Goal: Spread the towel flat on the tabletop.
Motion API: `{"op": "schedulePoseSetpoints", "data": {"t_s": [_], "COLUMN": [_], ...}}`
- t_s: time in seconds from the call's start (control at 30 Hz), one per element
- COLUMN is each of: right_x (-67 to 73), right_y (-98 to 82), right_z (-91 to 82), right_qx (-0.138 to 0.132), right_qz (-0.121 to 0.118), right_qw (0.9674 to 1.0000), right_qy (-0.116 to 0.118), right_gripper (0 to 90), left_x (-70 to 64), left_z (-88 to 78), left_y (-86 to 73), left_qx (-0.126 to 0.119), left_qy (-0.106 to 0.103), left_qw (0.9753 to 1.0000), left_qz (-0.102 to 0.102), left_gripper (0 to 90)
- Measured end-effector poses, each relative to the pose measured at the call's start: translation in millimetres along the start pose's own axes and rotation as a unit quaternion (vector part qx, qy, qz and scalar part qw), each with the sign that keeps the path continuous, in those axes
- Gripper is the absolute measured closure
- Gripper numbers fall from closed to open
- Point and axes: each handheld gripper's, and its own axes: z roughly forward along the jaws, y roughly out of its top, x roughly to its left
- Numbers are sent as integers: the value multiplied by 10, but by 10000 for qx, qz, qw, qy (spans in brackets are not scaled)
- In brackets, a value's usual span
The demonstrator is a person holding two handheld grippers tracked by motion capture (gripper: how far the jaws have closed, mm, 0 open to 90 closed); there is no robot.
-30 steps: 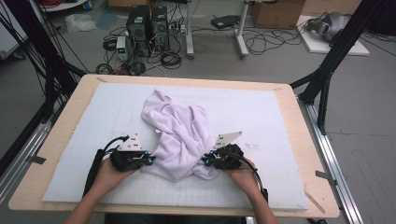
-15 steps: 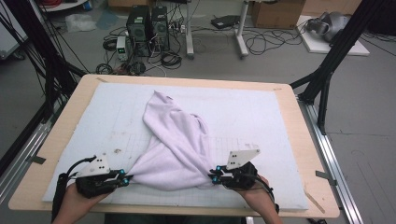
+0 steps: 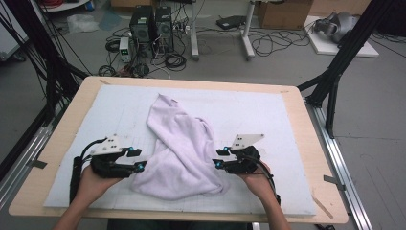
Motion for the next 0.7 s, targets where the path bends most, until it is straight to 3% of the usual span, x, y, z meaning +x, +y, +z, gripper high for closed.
{"op": "schedulePoseSetpoints", "data": {"t_s": [0.13,0.3,0.33,0.37,0.4,0.47,0.5,0.53,0.6,0.7], "right_x": [-85,-105,-91,-73,-57,-67,-67,-72,-39,8], "right_y": [-28,-59,-59,-59,-63,-69,-69,-72,-68,-35], "right_z": [112,281,314,347,375,363,363,355,351,289], "right_qx": [56,359,436,514,493,469,469,477,493,488], "right_qz": [146,202,136,91,114,118,118,134,100,-95], "right_qw": [9999,9991,9990,9986,9987,9988,9988,9986,9986,9988], "right_qy": [34,13,12,2,-21,58,58,162,186,21], "right_gripper": [572,563,565,571,605,718,718,807,846,861], "left_x": [74,104,97,88,43,19,12,21,40,18], "left_z": [331,676,713,738,776,787,782,773,726,576], "left_y": [96,82,68,58,40,39,44,44,51,85], "left_qx": [157,567,673,746,824,851,860,841,823,702], "left_qy": [-100,43,58,24,-16,31,36,1,-25,68], "left_qw": [9998,9984,9977,9972,9963,9958,9957,9961,9965,9973], "left_qz": [-27,-12,11,75,250,332,348,285,165,225], "left_gripper": [501,515,544,647,713,787,787,803,818,823]}}
